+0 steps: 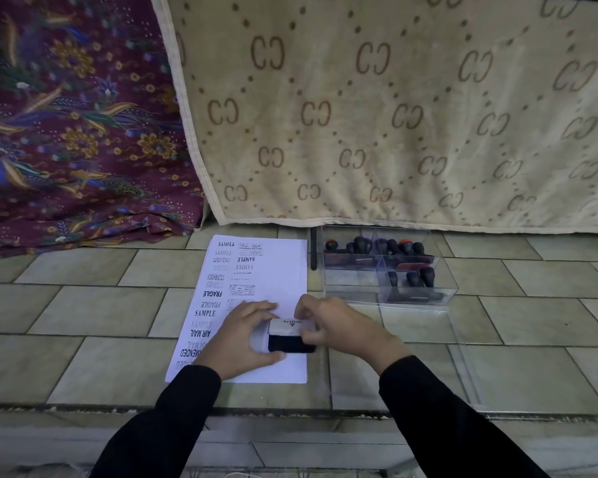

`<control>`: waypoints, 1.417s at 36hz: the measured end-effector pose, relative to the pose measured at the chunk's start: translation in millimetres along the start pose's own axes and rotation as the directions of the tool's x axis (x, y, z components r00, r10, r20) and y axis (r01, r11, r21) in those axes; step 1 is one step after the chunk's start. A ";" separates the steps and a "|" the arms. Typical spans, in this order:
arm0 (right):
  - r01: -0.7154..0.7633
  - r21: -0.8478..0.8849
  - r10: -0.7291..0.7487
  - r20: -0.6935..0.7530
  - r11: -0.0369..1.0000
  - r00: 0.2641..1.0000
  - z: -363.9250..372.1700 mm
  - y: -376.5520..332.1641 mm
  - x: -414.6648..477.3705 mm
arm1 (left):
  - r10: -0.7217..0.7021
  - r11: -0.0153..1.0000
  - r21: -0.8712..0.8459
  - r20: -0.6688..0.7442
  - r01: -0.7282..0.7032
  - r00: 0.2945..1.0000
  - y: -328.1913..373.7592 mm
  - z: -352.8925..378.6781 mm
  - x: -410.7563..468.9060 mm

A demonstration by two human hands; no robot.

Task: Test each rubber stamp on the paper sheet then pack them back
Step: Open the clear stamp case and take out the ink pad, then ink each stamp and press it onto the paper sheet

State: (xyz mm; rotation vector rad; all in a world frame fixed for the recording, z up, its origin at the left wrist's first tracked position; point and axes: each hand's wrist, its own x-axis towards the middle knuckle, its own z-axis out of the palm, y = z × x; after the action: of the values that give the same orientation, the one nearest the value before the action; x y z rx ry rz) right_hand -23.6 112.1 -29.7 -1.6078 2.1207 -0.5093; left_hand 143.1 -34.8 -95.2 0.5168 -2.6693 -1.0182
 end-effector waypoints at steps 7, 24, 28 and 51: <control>-0.045 0.118 0.050 -0.035 0.992 0.998 -6.9 3.6 8.8 | -0.042 0.999 -0.035 -0.006 0.042 0.999 -2.1 -1.8 1.3; -0.035 -0.058 0.016 -0.295 0.998 0.955 0.3 -1.7 18.2 | -0.084 0.993 -0.082 -0.032 0.081 0.996 -6.5 -0.5 2.9; -0.016 -0.207 -0.048 -0.299 0.978 0.953 3.5 1.0 16.6 | -0.071 0.994 -0.083 -0.044 0.068 0.996 -6.7 -0.5 3.0; -0.091 -0.222 0.001 -0.376 0.971 0.927 -5.0 4.4 14.9 | -0.046 0.998 -0.034 -0.024 0.046 0.999 -6.4 0.0 -0.2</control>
State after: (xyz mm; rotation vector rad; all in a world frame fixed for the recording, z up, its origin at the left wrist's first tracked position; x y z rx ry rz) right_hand -33.3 99.0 -29.6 -1.6883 2.5812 -0.6069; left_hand 144.8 -39.2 -99.6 0.5827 -2.6252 -1.0602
